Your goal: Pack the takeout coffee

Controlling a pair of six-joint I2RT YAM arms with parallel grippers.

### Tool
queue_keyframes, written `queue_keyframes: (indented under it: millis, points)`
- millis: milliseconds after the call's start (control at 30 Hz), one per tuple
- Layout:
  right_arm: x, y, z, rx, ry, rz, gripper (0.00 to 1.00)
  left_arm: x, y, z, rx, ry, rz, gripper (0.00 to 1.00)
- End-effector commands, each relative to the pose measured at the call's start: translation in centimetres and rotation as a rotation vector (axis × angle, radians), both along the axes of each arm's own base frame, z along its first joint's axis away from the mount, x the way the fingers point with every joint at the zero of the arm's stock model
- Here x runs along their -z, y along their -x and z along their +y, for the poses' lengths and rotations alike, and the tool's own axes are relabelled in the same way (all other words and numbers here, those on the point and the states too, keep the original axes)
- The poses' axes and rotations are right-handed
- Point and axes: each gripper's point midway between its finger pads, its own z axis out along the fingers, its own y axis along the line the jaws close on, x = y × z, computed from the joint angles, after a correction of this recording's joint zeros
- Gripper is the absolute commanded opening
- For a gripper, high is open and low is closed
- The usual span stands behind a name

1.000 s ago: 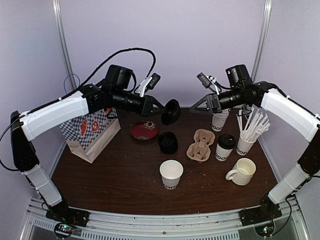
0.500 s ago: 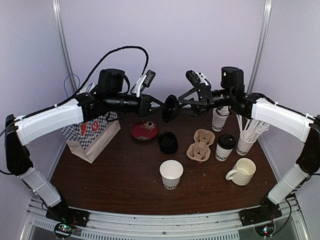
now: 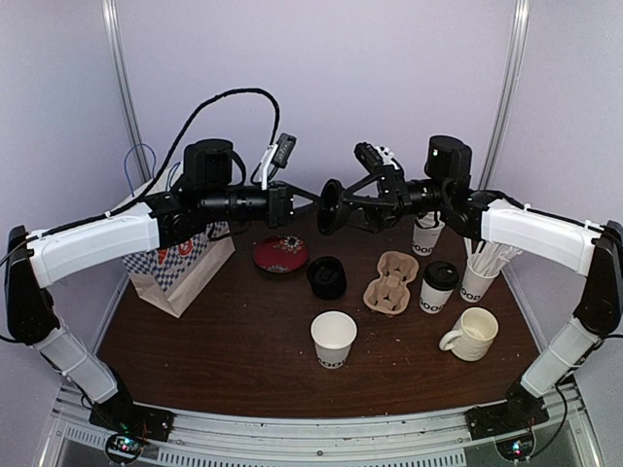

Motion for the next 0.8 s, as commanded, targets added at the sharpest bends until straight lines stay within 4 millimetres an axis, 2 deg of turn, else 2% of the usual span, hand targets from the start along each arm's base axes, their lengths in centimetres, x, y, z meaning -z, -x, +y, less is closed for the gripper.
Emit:
queue_keyframes:
  millis: [0,167,433,667,767]
  points:
    - [-1.0,0.7,-0.1,-0.017,-0.048,-0.022,0.91,-3.0,0.7,0.1,0.034,0.097,-0.079,0.08]
    - [-1.0,0.7,-0.2,-0.016,-0.05,-0.015,0.87,-2.4,0.4,-0.3,0.042,0.102,-0.066,0.08]
    - [-0.2,0.3,0.0,-0.007,-0.035,-0.003,0.94,-2.8,0.3,-0.9,0.065,0.148,-0.064,0.08]
    - [-0.4,0.3,0.0,0.002,-0.04,-0.012,0.86,-1.8,-0.3,-1.3,0.055,0.129,-0.046,0.09]
    - [-0.2,0.3,-0.1,0.01,-0.034,-0.023,0.83,-1.2,-0.8,-1.4,0.035,0.11,-0.034,0.17]
